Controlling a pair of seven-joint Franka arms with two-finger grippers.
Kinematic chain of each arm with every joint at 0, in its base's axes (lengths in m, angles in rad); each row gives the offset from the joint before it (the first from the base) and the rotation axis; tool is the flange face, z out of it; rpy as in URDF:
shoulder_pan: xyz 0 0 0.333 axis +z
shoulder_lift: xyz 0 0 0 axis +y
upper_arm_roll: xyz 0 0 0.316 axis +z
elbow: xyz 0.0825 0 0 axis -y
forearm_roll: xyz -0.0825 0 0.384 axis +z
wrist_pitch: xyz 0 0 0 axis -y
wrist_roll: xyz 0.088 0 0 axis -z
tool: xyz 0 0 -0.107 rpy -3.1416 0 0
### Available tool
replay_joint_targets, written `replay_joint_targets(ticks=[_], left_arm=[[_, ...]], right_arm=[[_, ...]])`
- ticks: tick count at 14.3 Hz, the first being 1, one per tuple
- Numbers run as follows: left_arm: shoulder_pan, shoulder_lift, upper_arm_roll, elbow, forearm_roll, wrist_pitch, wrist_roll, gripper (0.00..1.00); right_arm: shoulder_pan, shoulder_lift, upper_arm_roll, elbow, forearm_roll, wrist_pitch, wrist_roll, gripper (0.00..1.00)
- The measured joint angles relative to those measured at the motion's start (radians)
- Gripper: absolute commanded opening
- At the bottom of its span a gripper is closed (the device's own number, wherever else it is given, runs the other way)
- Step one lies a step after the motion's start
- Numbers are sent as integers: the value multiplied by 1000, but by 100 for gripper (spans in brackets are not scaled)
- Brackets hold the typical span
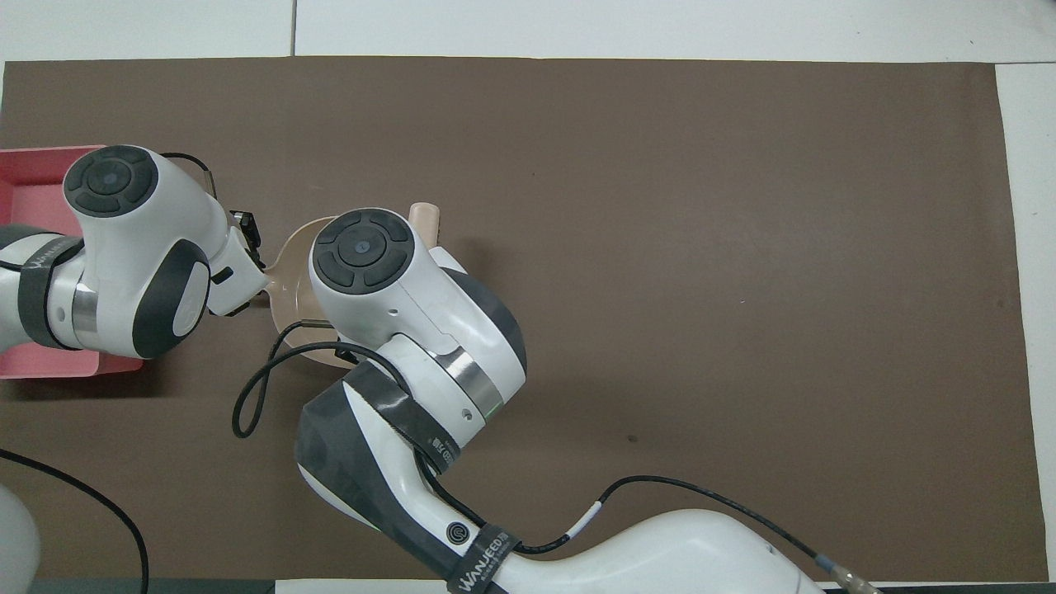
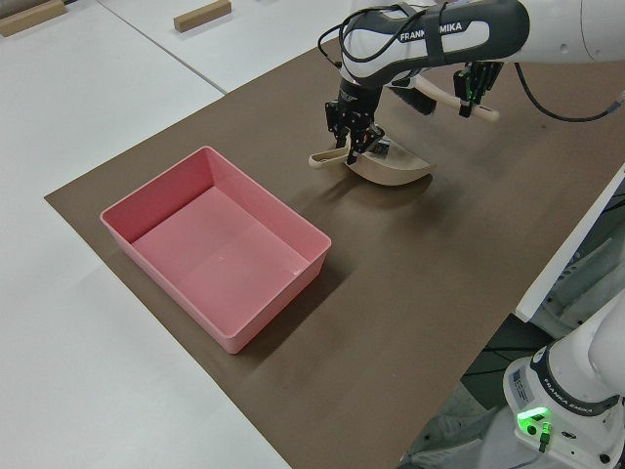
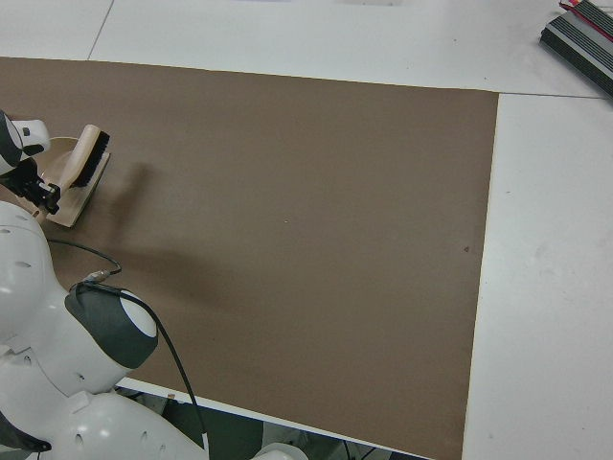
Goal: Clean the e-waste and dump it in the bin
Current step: 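Lift the dustpan with the left gripper while the right gripper returns the brush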
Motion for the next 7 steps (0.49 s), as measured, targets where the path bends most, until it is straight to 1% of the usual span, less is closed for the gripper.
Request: replay_joint_targets(ticks=[1, 3, 5, 7], left_arm=[[1, 0, 0, 4, -11, 0, 9, 0], [10, -6, 0, 12, -36, -4, 28, 0], [29, -18, 1, 23, -62, -25, 57, 0], [47, -31, 1, 48, -89, -72, 85, 0]], right_arm=[[-18, -44, -1, -64, -21, -1, -45, 0], [-84, -163, -4, -224, -41, -1, -163, 0], [-191, -314, -6, -387, -45, -7, -318, 0], [-314, -463, -9, -534, -47, -36, -470, 0]])
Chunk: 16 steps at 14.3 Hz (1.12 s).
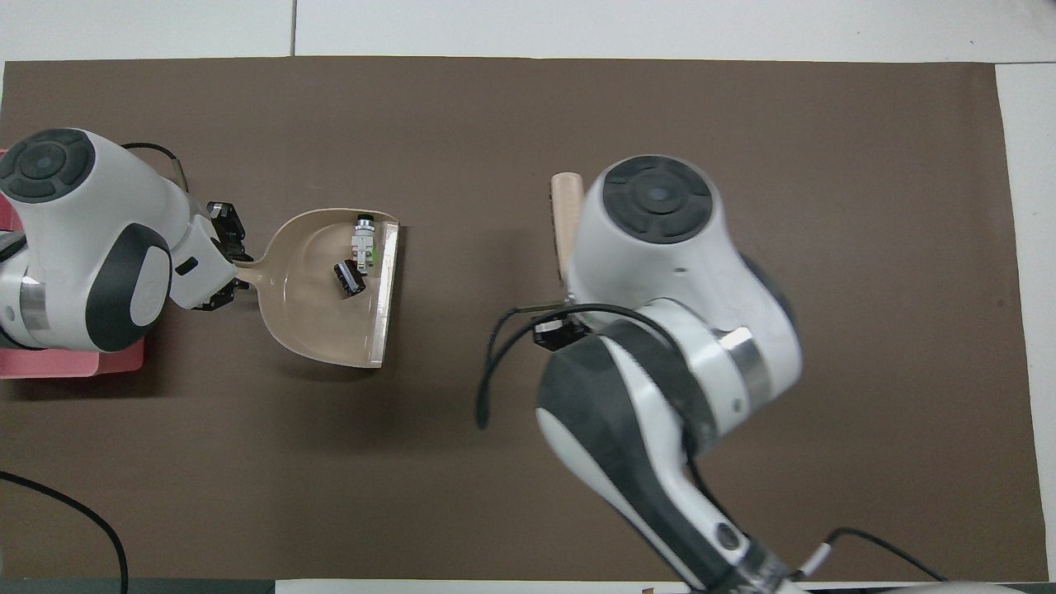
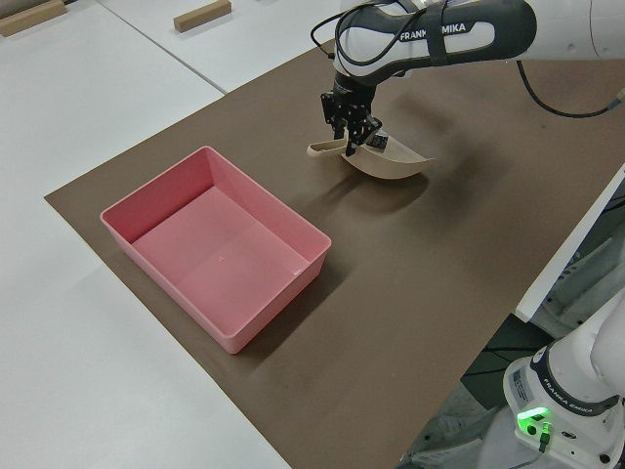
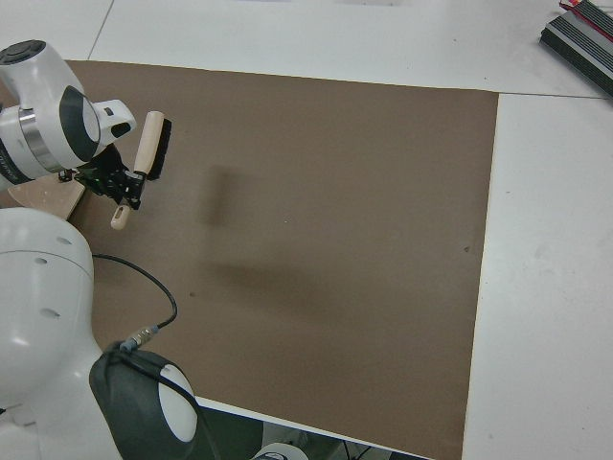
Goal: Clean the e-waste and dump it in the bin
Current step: 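Lift the dustpan with the left gripper while the right gripper returns the brush, then tip the dustpan into the pink bin with the left gripper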
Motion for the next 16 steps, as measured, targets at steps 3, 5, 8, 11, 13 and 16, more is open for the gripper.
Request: replay_joint_targets(ticks=[3, 5, 8, 11, 13, 16], left_arm=[[35, -12, 1, 45, -40, -79, 50, 0], [70, -14, 2, 86, -76, -131, 99, 0], [146, -15, 3, 156, -130, -192, 177, 0], [258, -14, 6, 206, -205, -227, 285, 0], [344, -13, 8, 237, -241, -259, 363, 0], [453, -1, 11, 293, -260, -316, 446, 0]], right_arm=[[-160, -137, -2, -146, -27, -61, -158, 0], [-276, -182, -2, -222, -57, -72, -262, 0], [-467, -215, -4, -342, -115, -23, -442, 0], [-558, -227, -5, -432, -190, 37, -501, 0], [-566, -229, -4, -473, -199, 69, -501, 0], [-566, -245, 2, -526, -200, 132, -501, 0]])
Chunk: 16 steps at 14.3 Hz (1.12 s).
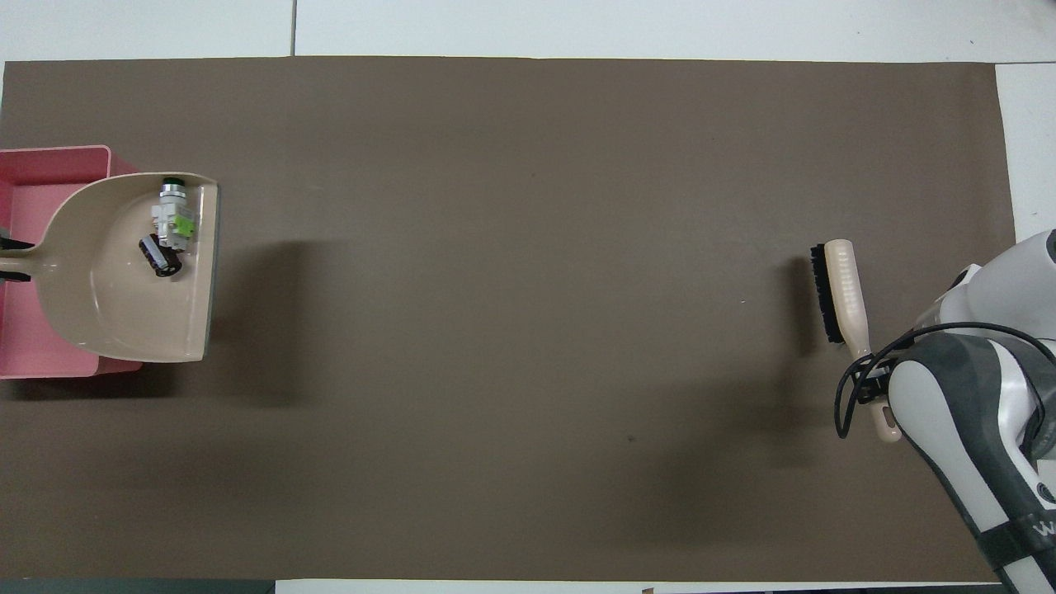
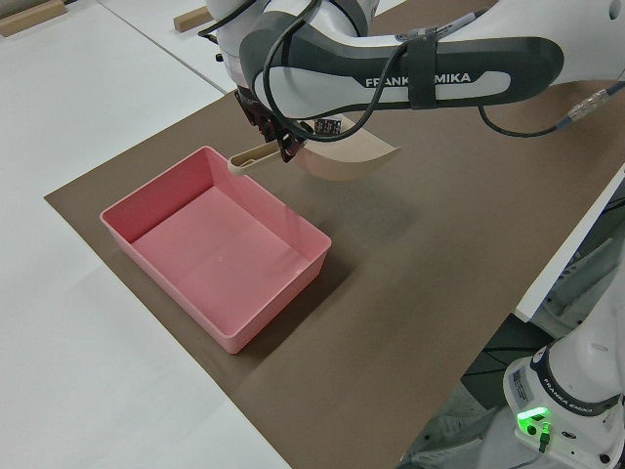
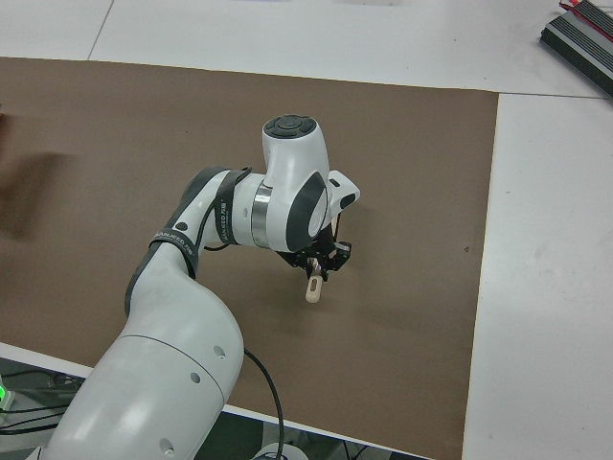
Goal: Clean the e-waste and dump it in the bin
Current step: 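Tip the dustpan into the pink bin with the left gripper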
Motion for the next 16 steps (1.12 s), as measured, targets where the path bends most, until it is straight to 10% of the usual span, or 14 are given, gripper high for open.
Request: replay_joint_targets(ticks=[10, 14, 16], left_arm=[[207, 97, 7, 189, 144, 47, 174, 0], [196, 146, -1, 265, 257, 101, 174, 0], [187, 154, -3, 265, 301, 144, 174, 0]], right_arm=[[0, -14, 1, -90, 0, 80, 0, 5], [0, -13, 1, -109, 0, 106, 0, 42], [0, -13, 1, -112, 0, 109, 0, 81]])
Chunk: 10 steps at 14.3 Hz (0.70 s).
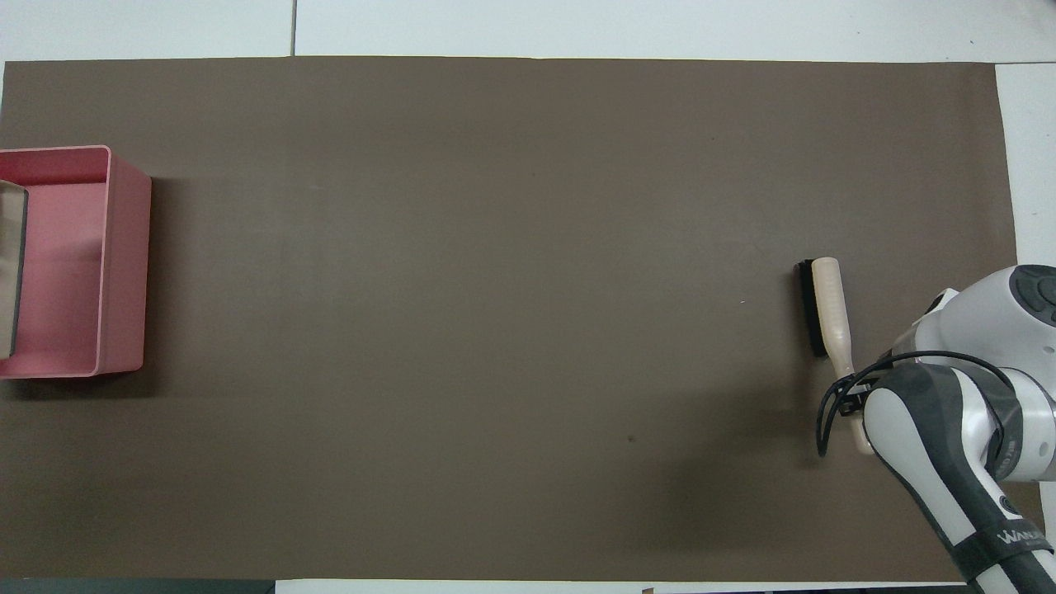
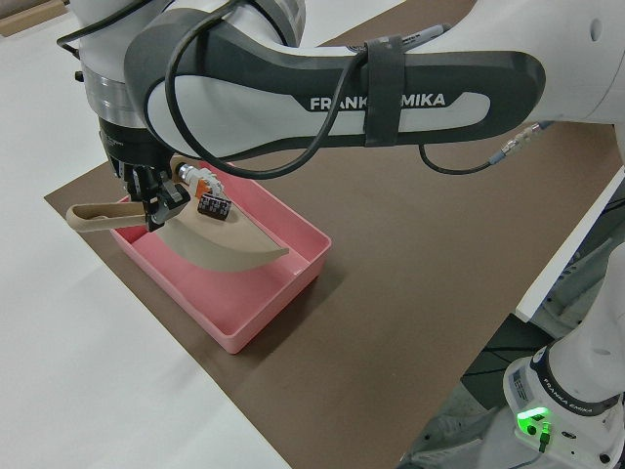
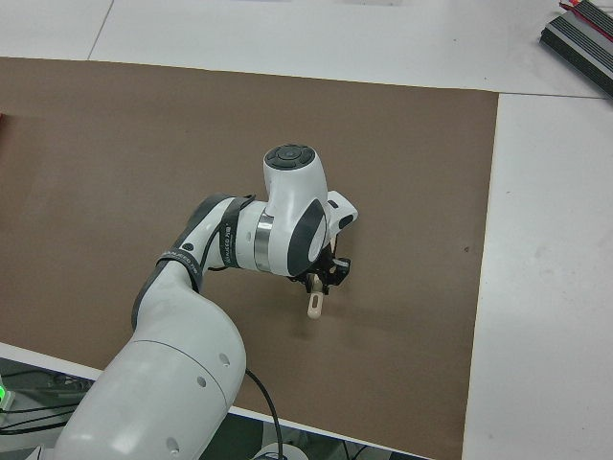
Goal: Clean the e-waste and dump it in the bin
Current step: 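Tip the dustpan into the pink bin with the left gripper, then set the dustpan down beside the bin while the right gripper withdraws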
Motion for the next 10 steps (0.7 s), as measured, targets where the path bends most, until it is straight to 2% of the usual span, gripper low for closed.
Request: replay_joint_targets(ticks=[1, 2, 7, 10], left_arm=[[-8, 2, -1, 0, 30, 13, -1, 0], [-19, 3, -1, 0, 64, 18, -7, 0], [-61, 1, -2, 8, 208, 19, -90, 0], [-95, -12, -3, 19, 275, 11, -128, 0]], right_arm=[[0, 0, 0, 0, 0, 0, 0, 96], [0, 0, 0, 0, 0, 0, 0, 99], [0, 0, 0, 35, 0, -2, 0, 99], [0, -1, 0, 142, 0, -61, 0, 99]])
